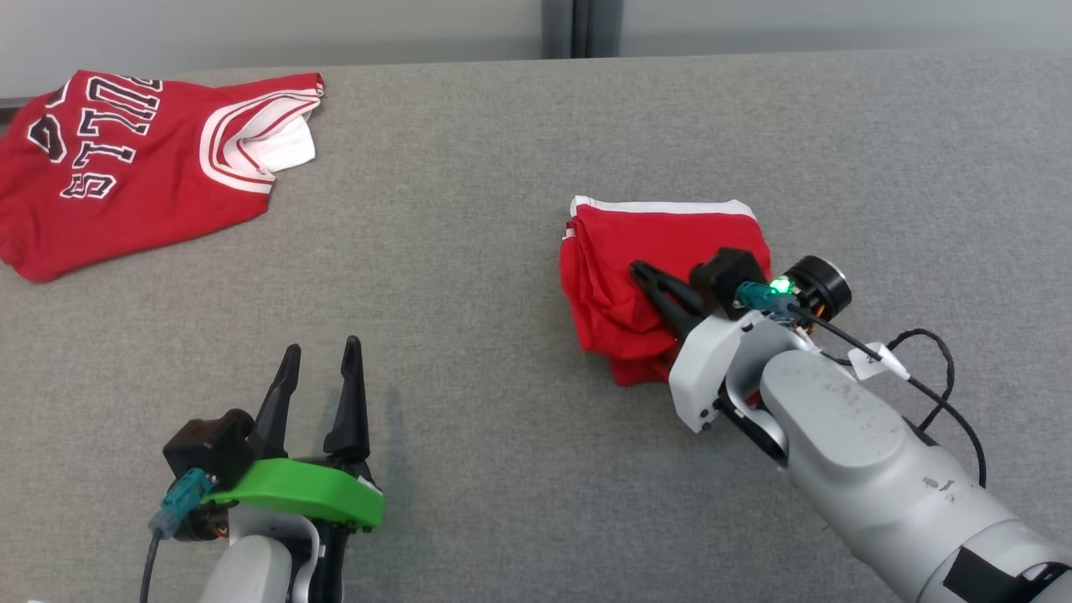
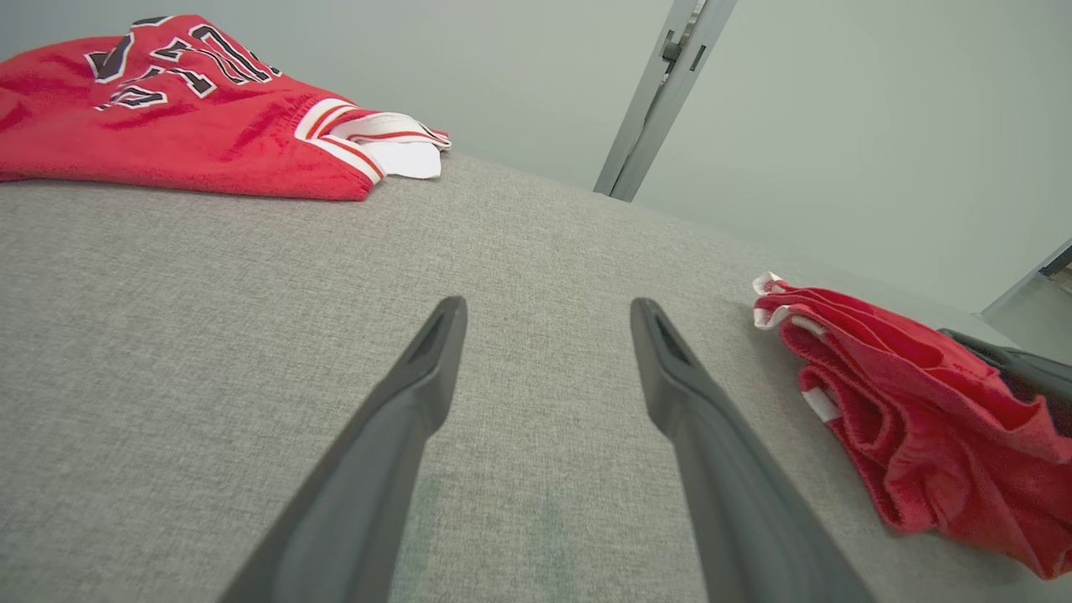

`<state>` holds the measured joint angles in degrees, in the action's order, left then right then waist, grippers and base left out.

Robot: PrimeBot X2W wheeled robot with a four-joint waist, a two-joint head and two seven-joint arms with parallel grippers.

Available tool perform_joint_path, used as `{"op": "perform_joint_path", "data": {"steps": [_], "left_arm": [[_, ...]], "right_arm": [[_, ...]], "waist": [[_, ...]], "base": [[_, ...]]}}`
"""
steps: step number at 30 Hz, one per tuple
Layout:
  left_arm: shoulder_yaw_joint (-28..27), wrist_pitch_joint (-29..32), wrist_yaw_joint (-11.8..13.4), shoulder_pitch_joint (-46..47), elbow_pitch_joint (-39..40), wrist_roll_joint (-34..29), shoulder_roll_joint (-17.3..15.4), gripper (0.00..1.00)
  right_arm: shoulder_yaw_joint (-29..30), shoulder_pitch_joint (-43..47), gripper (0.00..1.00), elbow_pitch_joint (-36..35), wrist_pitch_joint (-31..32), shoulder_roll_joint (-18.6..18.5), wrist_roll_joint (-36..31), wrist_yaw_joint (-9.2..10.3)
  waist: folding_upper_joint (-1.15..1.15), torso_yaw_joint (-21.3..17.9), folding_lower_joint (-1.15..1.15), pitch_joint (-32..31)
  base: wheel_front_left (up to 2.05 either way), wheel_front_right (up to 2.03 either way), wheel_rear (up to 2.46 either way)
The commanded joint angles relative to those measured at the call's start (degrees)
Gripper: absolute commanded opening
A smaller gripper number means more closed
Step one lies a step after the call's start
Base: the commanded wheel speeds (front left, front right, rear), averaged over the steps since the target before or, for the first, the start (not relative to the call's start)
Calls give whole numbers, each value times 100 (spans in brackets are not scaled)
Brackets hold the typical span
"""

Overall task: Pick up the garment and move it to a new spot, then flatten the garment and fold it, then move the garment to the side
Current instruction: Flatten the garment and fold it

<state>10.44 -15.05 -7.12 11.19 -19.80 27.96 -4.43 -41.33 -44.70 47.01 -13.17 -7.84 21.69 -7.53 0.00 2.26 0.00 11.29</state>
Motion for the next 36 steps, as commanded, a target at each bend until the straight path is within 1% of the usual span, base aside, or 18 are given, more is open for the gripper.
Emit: {"op": "perform_joint_path", "data": {"steps": [1, 8, 16, 20, 24, 25, 26, 28, 29, 36], "left_arm": [[-50, -18, -28, 79, 22, -49, -44, 100], [-161, -18, -34, 35, 31, -117, -42, 100], [-221, -18, -32, 49, -9, -170, -23, 100], [-244, -18, -36, 40, -42, -212, -36, 100], [-264, -18, -38, 28, -37, -350, -62, 100], [-270, -18, -39, 23, -36, -400, -59, 100], [-275, -18, -39, 16, -32, -439, -54, 100], [-280, -18, -40, -7, -27, -522, -37, 100], [-278, -18, -41, -25, -26, -557, -23, 100], [-333, -18, -43, -233, -34, -666, 68, 100]], "right_arm": [[-90, 83, 0, 38, -32, 70, 60, 8], [-564, 231, 0, 5, -138, 288, 303, 8], [-1005, 316, 0, 171, -184, 386, 505, 8], [-993, 213, 0, 25, -206, 408, 571, 8], [-657, 253, 0, -424, -198, 373, 460, 8], [-505, 313, 9, -570, -198, 349, 410, 8], [-360, 375, 29, -668, -198, 328, 374, 8], [-39, 518, 55, -870, -198, 289, 243, 8], [175, 599, 100, -971, -199, 274, 166, 8], [1602, 1343, 100, -1376, -200, 205, -357, 8]], "waist": [[0, 41, 0, 31], [0, 44, 0, 56], [0, -57, 0, 87], [0, -159, 0, 13], [0, -261, 0, -143], [0, -286, 0, -197], [0, -305, 0, -240], [0, -351, 0, -344], [0, -377, 0, -406], [0, -510, 0, -736]], "base": [[0, 0, 0], [0, 0, 0], [0, 0, 0], [0, 0, 0], [0, 0, 0], [0, 0, 0], [0, 0, 0], [0, 0, 0], [0, 0, 0], [0, 0, 0]]}}
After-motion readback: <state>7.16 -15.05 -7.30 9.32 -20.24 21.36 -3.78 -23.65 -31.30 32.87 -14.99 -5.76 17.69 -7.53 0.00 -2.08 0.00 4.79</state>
